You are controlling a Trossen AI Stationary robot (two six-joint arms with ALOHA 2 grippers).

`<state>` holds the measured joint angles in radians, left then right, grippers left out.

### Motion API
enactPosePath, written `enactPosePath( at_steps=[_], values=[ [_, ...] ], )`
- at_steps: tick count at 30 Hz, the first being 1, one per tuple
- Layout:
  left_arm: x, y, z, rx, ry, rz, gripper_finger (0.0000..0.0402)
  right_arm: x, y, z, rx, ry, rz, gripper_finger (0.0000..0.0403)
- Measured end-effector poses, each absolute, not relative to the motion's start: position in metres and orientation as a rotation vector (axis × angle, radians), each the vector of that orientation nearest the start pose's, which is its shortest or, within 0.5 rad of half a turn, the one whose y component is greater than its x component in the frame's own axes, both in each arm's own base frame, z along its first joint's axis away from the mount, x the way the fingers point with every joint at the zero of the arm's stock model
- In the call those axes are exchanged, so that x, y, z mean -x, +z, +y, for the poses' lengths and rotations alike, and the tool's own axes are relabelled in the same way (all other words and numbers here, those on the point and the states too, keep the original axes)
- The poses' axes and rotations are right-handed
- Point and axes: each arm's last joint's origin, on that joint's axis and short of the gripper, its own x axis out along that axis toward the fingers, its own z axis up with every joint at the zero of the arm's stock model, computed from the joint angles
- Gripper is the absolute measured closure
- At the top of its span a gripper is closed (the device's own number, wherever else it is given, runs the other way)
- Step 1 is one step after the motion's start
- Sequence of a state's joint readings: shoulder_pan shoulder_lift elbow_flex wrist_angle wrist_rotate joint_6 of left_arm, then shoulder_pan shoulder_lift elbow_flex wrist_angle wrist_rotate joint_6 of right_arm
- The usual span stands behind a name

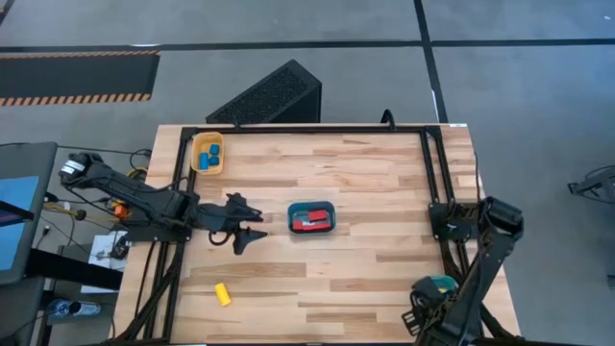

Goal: Sort & place blocks by color
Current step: Put the yellow block into the green bin

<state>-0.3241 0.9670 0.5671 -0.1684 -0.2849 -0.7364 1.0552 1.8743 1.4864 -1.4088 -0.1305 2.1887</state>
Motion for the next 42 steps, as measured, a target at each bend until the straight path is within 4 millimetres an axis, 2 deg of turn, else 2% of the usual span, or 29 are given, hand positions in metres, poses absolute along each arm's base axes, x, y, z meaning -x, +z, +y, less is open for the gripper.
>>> enactPosePath(
  at_steps=[5,12,16,18,21,23,29,33,38,42],
  values=[
    [-0.183,0.223,-0.071,0.527,0.068,0.634,0.0141,-0.168,0.228,0.276,-0.722,-1.113,1.401,0.0133],
    [-0.158,0.216,-0.107,0.495,-0.228,0.863,0.0141,-0.201,0.231,0.258,-0.746,-1.034,1.123,0.0133],
    [-0.137,0.208,-0.12,0.524,-0.201,1.017,0.0141,-0.223,0.231,0.248,-0.746,-0.97,1.081,0.0133],
    [-0.127,0.206,-0.128,0.446,-0.251,1.035,0.0141,-0.234,0.231,0.242,-0.724,-0.928,1.079,0.0133],
    [-0.115,0.207,-0.14,0.193,-0.435,0.988,0.0141,-0.246,0.231,0.233,-0.653,-0.874,1.091,0.0132],
    [-0.111,0.206,-0.144,0.038,-0.498,0.94,0.0141,-0.253,0.231,0.226,-0.591,-0.84,1.117,0.0132],
    [-0.116,0.184,-0.157,-0.151,-0.579,1.022,0.0141,-0.269,0.231,0.205,-0.485,-0.793,1.169,0.0132],
    [-0.125,0.162,-0.172,-0.245,-0.65,1.063,0.0141,-0.277,0.231,0.196,-0.503,-0.809,1.164,0.0132],
    [-0.136,0.137,-0.18,-0.293,-0.481,1.065,0.0141,-0.281,0.231,0.197,-0.536,-0.792,1.148,0.0132],
    [-0.141,0.123,-0.187,-0.298,-0.48,1.066,0.0141,-0.284,0.231,0.2,-0.572,-0.768,1.126,0.0132]
  ],
)
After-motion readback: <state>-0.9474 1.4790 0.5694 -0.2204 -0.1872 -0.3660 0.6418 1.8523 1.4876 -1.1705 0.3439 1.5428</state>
